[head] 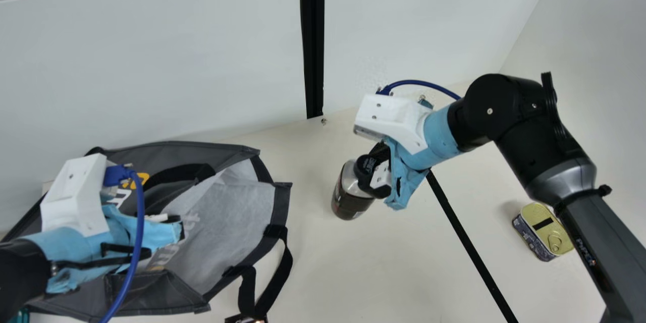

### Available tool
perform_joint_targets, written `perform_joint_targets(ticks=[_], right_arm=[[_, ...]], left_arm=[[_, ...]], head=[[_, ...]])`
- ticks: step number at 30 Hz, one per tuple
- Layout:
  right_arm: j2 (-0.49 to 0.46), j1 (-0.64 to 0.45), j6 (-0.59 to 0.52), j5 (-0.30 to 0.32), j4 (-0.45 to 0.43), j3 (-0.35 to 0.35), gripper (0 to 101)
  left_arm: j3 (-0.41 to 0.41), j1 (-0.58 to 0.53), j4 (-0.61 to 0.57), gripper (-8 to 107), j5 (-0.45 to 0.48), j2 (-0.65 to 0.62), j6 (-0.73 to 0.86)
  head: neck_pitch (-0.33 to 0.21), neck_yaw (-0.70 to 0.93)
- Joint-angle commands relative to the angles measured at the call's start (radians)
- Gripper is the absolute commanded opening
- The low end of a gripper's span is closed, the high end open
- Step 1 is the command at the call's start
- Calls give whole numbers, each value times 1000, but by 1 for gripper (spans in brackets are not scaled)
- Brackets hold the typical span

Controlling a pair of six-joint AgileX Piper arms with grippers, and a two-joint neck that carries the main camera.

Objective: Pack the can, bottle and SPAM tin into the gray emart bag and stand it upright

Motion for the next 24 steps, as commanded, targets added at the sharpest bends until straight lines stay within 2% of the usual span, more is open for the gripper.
perform_joint_targets(ticks=[1,10,24], right_arm=[[-5,6,-10,0,8,9,0],[-29,27,-30,0,57,33,0],[-57,78,7,0,227,11,0]], left_arm=[[0,0,0,-8,0,0,0],[0,0,0,-8,0,0,0],[0,0,0,-8,0,0,0]], head=[[-24,-2],[-24,-2],[-24,-2]])
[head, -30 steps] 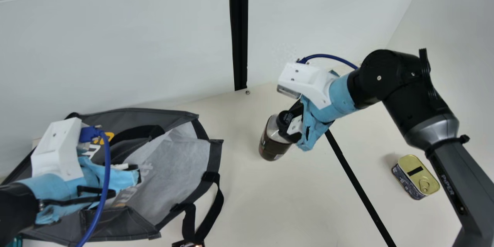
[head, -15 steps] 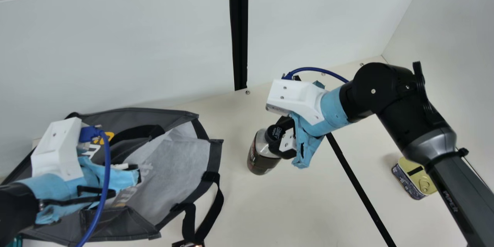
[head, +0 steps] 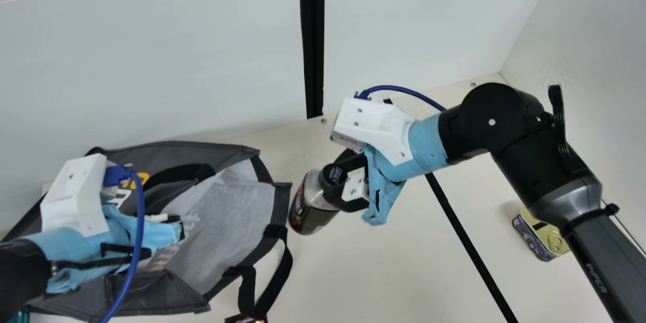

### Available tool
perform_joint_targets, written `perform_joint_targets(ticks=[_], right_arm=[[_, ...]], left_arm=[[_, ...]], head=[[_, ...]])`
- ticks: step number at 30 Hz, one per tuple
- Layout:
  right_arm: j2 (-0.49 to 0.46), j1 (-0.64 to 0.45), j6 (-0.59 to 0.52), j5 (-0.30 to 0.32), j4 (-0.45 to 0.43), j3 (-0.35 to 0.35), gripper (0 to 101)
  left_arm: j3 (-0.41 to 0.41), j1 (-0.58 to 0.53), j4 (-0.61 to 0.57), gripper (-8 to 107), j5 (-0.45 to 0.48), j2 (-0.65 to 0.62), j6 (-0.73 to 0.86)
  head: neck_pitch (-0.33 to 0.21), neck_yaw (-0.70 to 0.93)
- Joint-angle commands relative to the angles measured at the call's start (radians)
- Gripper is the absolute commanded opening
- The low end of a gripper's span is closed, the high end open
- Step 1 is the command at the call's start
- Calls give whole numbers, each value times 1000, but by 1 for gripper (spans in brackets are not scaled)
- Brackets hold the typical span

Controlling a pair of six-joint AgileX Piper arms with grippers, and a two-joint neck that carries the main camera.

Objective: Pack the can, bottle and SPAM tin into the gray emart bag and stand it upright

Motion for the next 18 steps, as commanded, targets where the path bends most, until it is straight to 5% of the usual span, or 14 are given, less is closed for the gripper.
perform_joint_targets(ticks=[1,18], right_arm=[[-3,6,10,0,33,-6,0],[3,62,116,0,166,-77,0]], left_arm=[[0,0,0,-8,0,0,0],[0,0,0,-8,0,0,0]], head=[[-23,-2],[-23,-2]])
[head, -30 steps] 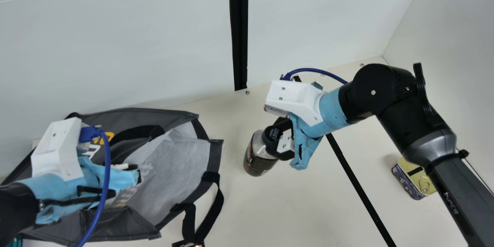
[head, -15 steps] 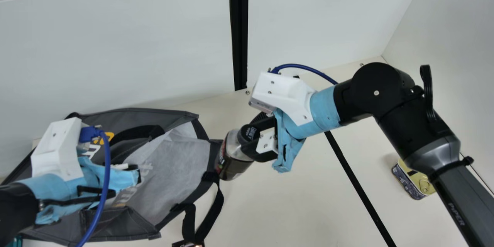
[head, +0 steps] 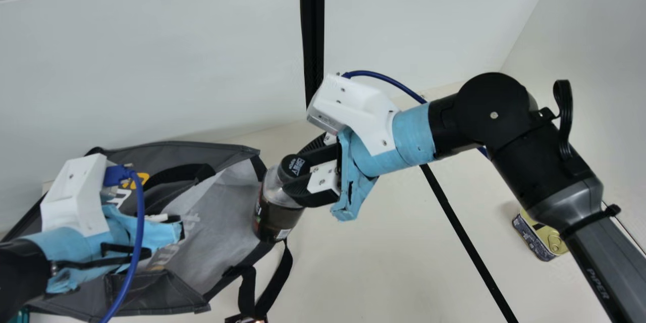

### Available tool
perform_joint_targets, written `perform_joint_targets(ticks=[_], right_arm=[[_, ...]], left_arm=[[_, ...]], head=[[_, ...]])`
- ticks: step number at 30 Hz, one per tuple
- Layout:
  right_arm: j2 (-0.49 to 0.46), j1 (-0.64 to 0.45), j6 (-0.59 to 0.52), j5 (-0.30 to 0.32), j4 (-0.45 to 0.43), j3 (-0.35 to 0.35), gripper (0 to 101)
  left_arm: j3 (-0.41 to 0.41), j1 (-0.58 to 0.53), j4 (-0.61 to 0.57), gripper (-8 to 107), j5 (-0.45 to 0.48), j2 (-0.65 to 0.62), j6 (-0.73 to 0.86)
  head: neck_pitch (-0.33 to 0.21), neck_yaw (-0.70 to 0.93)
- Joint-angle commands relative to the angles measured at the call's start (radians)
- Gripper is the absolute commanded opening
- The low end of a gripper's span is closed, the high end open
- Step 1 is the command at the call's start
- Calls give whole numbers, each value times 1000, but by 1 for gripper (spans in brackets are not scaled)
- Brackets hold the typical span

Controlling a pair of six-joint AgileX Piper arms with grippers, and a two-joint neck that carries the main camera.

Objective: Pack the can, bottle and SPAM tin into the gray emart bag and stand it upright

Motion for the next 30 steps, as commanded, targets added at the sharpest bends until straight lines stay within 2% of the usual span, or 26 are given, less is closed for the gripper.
perform_joint_targets(ticks=[1,17,30], right_arm=[[2,3,6,-1,10,-2,0],[45,56,11,-1,43,-19,0],[120,107,5,-1,51,-64,0]], left_arm=[[0,0,0,-8,0,0,0],[0,0,0,-8,0,0,0],[0,0,0,-8,0,0,0]], head=[[-23,-1],[-23,-1],[-23,-1]])
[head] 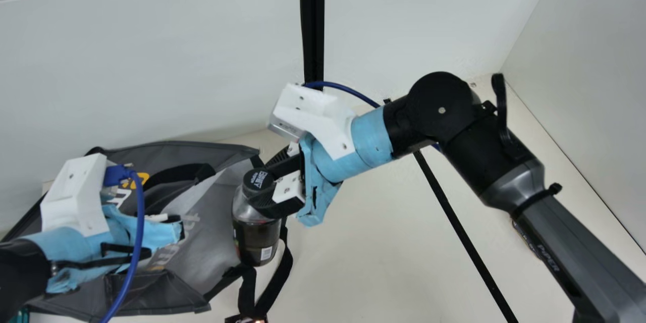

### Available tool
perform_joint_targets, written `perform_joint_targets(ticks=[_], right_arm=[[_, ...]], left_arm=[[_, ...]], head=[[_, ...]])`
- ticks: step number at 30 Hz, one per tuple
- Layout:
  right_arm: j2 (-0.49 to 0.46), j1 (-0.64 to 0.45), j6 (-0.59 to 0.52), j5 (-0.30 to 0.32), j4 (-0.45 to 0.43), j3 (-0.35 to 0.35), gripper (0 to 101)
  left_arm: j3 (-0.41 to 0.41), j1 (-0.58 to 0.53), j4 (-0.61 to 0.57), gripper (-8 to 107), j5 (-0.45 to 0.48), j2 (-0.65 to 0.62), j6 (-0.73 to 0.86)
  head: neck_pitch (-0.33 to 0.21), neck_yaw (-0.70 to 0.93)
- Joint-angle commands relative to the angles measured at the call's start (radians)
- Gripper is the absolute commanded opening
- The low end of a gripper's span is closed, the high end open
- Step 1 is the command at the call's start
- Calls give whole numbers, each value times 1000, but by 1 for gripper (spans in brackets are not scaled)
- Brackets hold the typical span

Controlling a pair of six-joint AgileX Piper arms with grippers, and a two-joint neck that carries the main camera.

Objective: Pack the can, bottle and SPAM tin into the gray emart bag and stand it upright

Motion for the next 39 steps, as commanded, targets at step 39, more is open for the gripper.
perform_joint_targets(ticks=[39], right_arm=[[252,128,65,1,-22,-131,0]], left_arm=[[0,0,0,-8,0,0,0]], head=[[-23,-2]])
